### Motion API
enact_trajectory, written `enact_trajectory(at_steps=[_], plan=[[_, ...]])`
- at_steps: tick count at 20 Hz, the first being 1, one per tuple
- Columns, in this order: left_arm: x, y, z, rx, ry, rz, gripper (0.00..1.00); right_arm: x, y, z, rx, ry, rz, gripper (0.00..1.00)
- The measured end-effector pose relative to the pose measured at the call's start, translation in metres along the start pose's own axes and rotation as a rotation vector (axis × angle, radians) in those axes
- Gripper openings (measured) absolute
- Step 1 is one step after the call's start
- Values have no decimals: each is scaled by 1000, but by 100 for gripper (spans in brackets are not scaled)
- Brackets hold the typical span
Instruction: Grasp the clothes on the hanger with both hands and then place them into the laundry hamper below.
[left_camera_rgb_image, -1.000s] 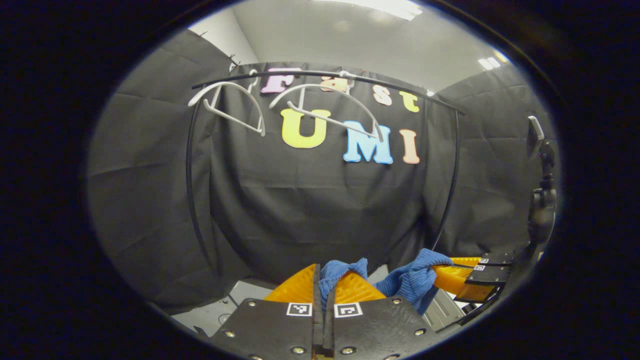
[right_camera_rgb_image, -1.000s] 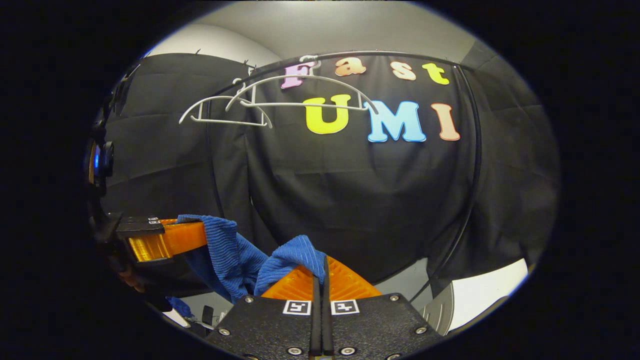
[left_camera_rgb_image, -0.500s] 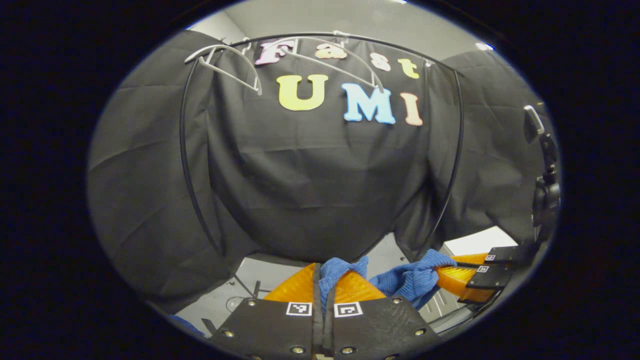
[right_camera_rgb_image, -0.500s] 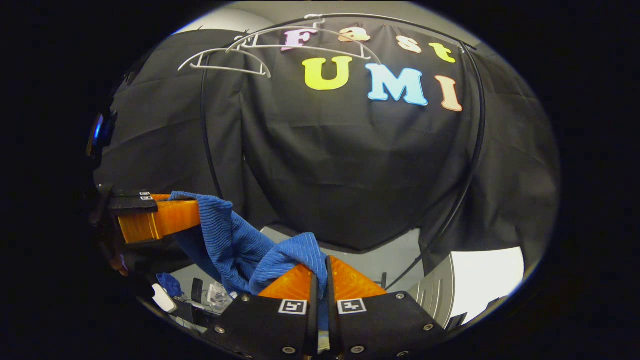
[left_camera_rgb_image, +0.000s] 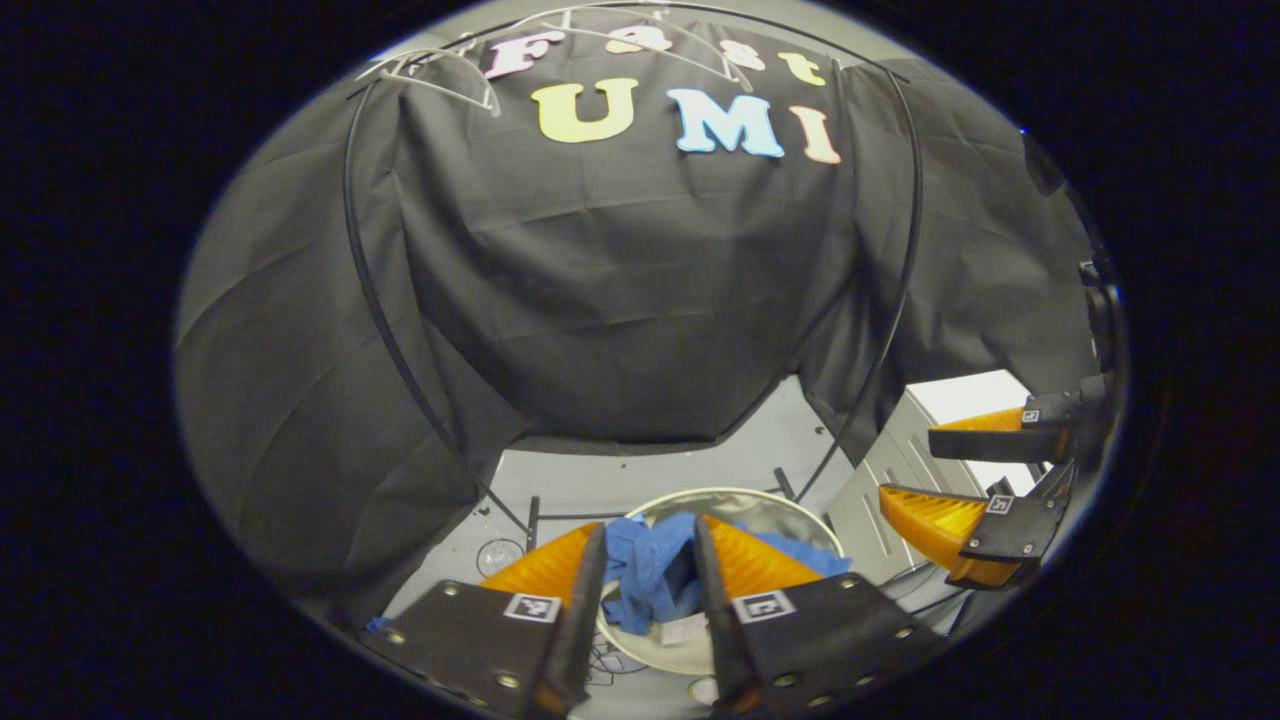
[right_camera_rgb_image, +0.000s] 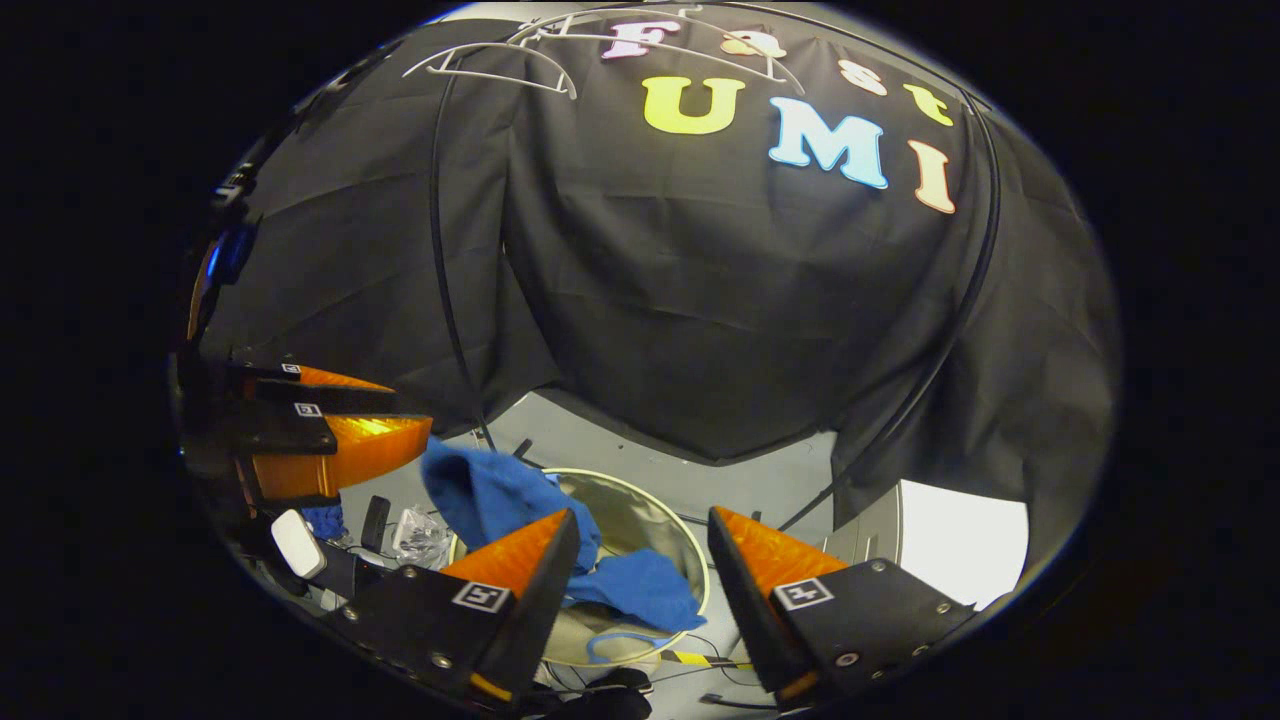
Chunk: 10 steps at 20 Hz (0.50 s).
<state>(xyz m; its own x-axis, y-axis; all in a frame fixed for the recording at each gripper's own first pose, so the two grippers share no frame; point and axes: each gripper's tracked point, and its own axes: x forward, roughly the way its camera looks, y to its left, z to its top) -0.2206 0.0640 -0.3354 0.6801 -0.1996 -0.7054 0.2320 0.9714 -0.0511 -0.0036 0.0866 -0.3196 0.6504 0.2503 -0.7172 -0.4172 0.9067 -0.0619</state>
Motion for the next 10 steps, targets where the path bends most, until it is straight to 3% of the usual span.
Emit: enact_trajectory(at_steps=[1,3,8,10], plan=[[-5,7,6,-4,-20,12,62,-2,-3,4,11,-8,-7,89],[-15,19,21,-12,-63,39,94,-7,-7,14,36,-35,-20,94],[-49,44,77,-63,-204,86,94,-33,-23,62,70,-157,-59,95],[-67,51,110,-77,-279,97,100,-49,-31,86,84,-217,-72,95]])
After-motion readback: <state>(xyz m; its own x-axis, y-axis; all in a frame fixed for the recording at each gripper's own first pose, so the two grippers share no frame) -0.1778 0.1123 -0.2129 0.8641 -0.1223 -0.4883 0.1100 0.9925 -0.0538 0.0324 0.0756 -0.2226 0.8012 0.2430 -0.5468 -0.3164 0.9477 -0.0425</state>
